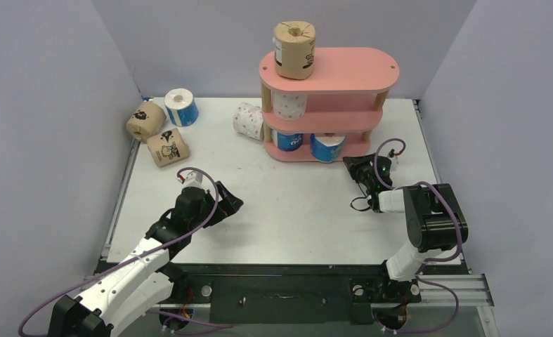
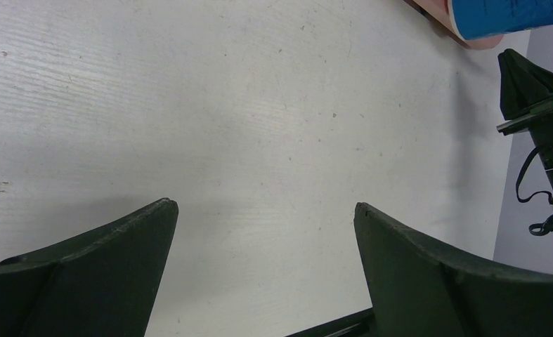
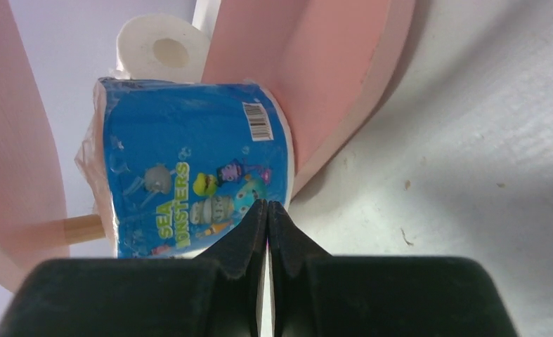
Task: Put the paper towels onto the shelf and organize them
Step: Place the paper towel on the shelf.
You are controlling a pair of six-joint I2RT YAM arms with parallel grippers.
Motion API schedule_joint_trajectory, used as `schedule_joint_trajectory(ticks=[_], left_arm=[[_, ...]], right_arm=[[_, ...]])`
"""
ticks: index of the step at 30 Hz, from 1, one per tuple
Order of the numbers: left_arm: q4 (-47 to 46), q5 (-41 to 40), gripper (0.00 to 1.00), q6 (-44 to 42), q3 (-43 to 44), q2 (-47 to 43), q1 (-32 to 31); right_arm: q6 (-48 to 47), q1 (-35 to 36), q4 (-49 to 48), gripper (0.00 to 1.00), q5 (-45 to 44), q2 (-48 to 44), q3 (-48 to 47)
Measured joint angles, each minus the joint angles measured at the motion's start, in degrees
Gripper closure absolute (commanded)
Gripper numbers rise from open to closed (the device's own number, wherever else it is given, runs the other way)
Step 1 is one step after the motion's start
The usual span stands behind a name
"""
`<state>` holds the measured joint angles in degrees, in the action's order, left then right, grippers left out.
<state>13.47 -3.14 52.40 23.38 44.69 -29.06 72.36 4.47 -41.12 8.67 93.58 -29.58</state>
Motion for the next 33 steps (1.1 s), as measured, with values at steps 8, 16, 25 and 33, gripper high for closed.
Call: schedule_joint_trajectory(ticks=[8,16,25,33], left_arm=[[0.0,-0.02,0.04,-0.04,0.0,0.74,0.07],[0.0,-0.04,0.04,-0.24,0.0,1.36,0.35],[0.0,-0.52,0.04,-0.52,0.0,1.79,0.63],[0.07,-0.7,0.04,-0.52,0.0,2.14,0.74]], right_arm=[[0.9,0.9,-1.66,0.99,0.15,4.37,-5.75],[1.11,2.49,-1.7,0.99,-0.26,8.04,-10.08],[1.81,3.45,-1.42,0.99,-0.55,9.6,-13.07],[1.9,3.45,-1.33,0.99,-1.07,10.99,-13.53]])
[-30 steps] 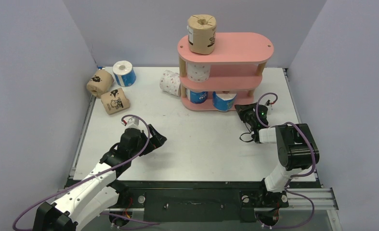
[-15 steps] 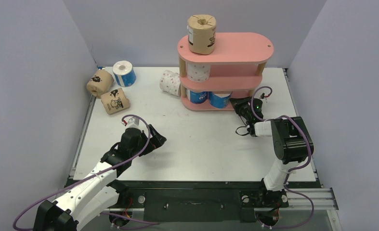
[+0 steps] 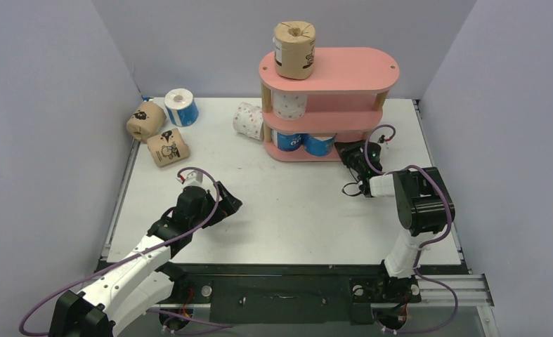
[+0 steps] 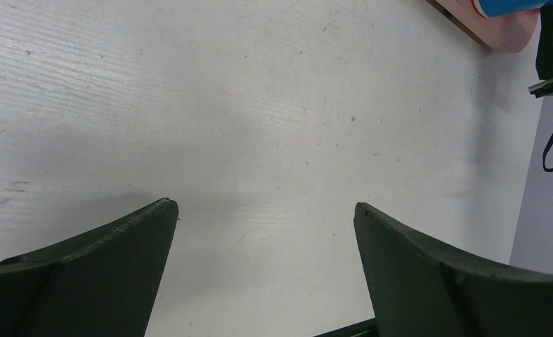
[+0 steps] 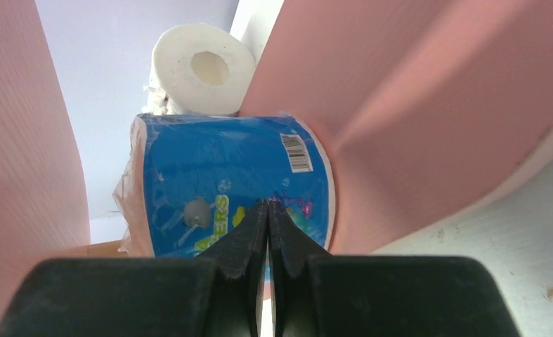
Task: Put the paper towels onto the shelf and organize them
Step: Place the paper towel on the shelf.
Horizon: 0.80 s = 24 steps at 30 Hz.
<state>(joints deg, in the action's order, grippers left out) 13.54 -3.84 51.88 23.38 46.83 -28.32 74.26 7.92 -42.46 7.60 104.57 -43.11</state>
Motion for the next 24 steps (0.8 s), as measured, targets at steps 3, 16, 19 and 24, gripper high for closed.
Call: schedule_joint_trajectory(ticks=[3,16,19,24], left_arm=[[0.02,-0.13,0.04,0.0,0.0,0.0,0.02],[-0.02,-0.17,0.04,0.02,0.0,0.22,0.31],[0.0,-0.17,0.04,0.04,-0.07,-0.28,0.31],[0.26,-0.22,0.04,0.04,-0.28,-1.57,0.31]], right_arm=[[-0.04,0.0,-0.68,1.0,-0.79,-1.31,2.75],[-0.22,5.75,-3.3,1.0,-1.68,-4.39,9.86],[-0.02,6.38,-4.79,1.0,-1.31,-3.13,9.44],[0.22,6.38,-5.07,1.0,-1.07,-0.57,7.56]])
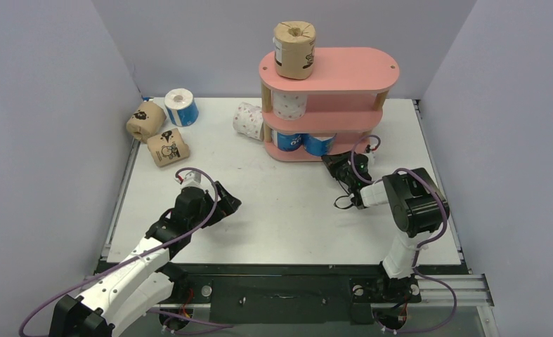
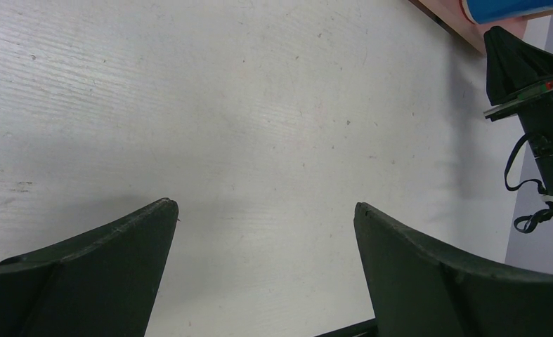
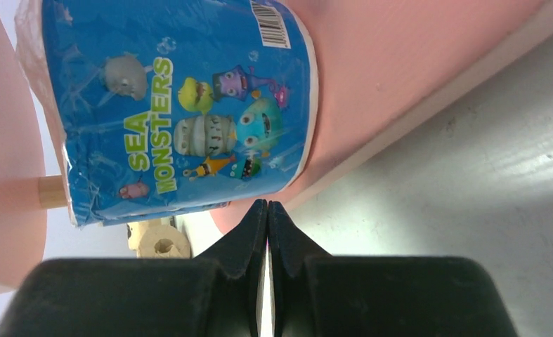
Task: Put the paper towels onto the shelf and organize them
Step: Place the paper towel on the shelf.
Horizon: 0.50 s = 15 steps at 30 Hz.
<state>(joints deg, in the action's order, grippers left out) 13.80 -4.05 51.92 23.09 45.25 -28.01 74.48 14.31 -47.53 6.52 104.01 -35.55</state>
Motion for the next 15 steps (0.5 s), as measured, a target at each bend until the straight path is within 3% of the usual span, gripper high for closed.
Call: schedule_joint_trajectory(ticks=[15], left_arm=[[0.13,-0.09,0.04,-0.02,-0.02,-0.22,0.02]], right_arm=[[-0.04,-0.02,1.33,1.0,0.37,2.6,-6.1]])
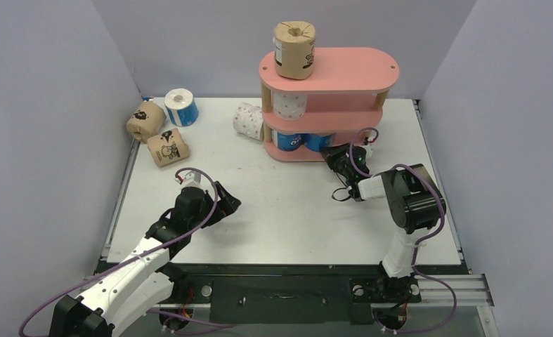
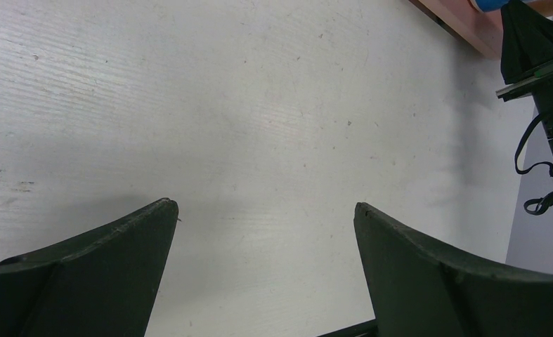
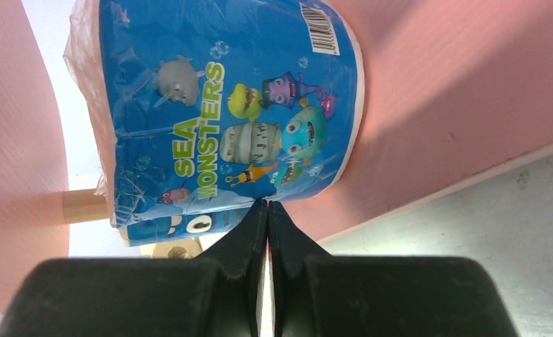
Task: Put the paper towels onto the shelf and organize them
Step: Place the paper towel on the shelf.
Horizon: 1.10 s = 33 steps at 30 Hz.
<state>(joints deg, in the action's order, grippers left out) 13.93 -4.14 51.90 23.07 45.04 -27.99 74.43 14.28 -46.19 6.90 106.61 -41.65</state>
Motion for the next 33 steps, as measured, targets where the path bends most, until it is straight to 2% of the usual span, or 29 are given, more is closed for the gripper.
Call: schedule_joint_trajectory(ticks=[16,17,21,22,23,26,27,28,29,33], left_arm=[[0.02,-0.09,0.04,0.0,0.0,0.17,0.37],[0.02,-0.09,0.03,-0.02,0.0,0.17,0.42],[0.17,-0.13,0.04,-0.17,0.0,0.17,0.72],[0.33,-0.24,0.04,-0.26,0.0,0.17,0.76],[0.46,-0.35,0.04,-0.35,0.0,0.2,0.81],[1.29,-0.96,0.04,-0.81,0.26,0.35,1.01],[1.7,-1.44,0.04,-1.07,0.57,0.55,1.18],[2.21,-1.88,0.04,-1.22,1.05,0.79,1.33],[2.82,-2.4,0.04,-1.4,1.73,1.03,1.51],[5.31,-5.03,0.04,-2.03,5.77,2.67,2.54]], right_arm=[[-0.04,-0.09,0.85,1.0,0.07,1.25,-1.99],[-0.13,-0.09,0.79,0.97,0.15,1.09,-1.55],[-0.81,-0.11,2.45,0.74,0.39,-2.82,2.84],[-1.38,-0.09,3.74,0.71,0.5,-5.4,4.74],[-1.88,-0.07,4.96,0.64,0.63,-7.91,6.29],[-5.86,0.55,11.13,0.48,0.31,-20.61,11.37],[-7.78,1.01,13.42,0.35,-0.17,-25.46,12.35],[-9.33,1.55,15.45,0.31,-0.57,-29.03,12.83],[-11.82,2.67,18.43,0.27,-1.38,-33.53,13.09],[-21.9,9.86,29.81,0.21,-6.23,-48.61,13.55]])
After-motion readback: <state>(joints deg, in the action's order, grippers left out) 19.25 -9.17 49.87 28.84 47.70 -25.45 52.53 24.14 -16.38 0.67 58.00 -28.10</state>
